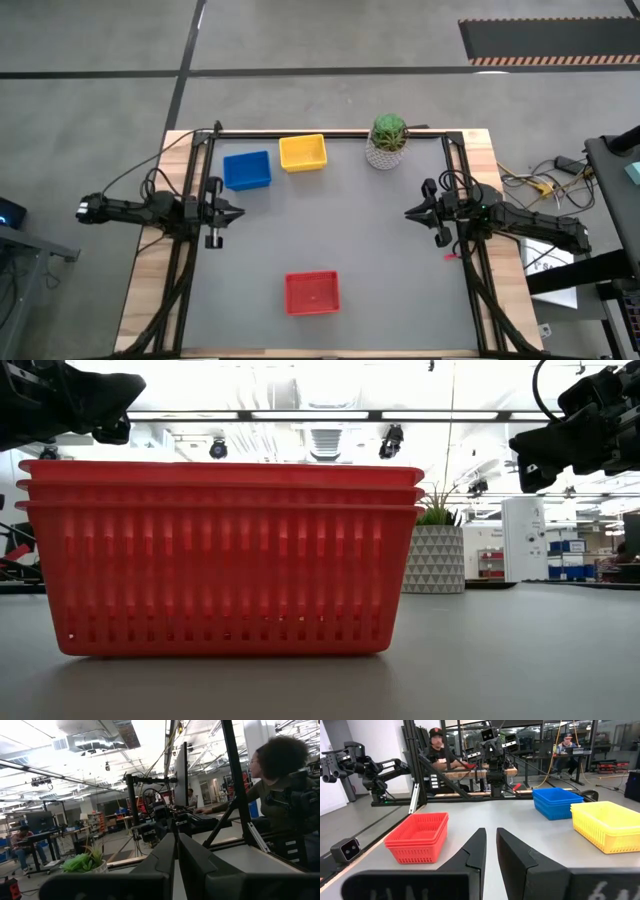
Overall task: Stack baskets by color
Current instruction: Return to Home Position
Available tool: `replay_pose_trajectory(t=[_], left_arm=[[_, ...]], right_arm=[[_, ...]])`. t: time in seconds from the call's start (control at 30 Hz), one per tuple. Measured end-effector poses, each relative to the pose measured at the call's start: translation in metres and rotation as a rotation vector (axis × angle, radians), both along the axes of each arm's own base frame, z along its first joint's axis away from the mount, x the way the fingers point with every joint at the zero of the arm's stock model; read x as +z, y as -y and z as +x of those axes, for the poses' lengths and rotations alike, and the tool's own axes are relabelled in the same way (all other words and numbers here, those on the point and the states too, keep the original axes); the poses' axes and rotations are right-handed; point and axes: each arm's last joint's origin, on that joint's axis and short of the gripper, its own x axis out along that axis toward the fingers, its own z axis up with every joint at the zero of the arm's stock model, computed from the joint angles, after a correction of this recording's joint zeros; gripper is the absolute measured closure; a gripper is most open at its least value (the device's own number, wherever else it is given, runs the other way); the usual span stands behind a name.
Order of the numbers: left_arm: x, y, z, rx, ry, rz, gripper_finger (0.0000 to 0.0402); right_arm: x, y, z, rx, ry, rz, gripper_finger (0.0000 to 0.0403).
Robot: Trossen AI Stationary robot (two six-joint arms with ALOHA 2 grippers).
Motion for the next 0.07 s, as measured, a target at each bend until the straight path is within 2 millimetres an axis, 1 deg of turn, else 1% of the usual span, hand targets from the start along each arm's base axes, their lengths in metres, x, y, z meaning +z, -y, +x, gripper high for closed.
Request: replay_pose_trajectory(t=[0.07], left_arm=[[0.0000, 0.0000, 0.0000, 0.000, 0.000, 0.000, 0.0395]], right_arm=[[0.0000, 0.0000, 0.0000, 0.000, 0.000, 0.000, 0.0364]])
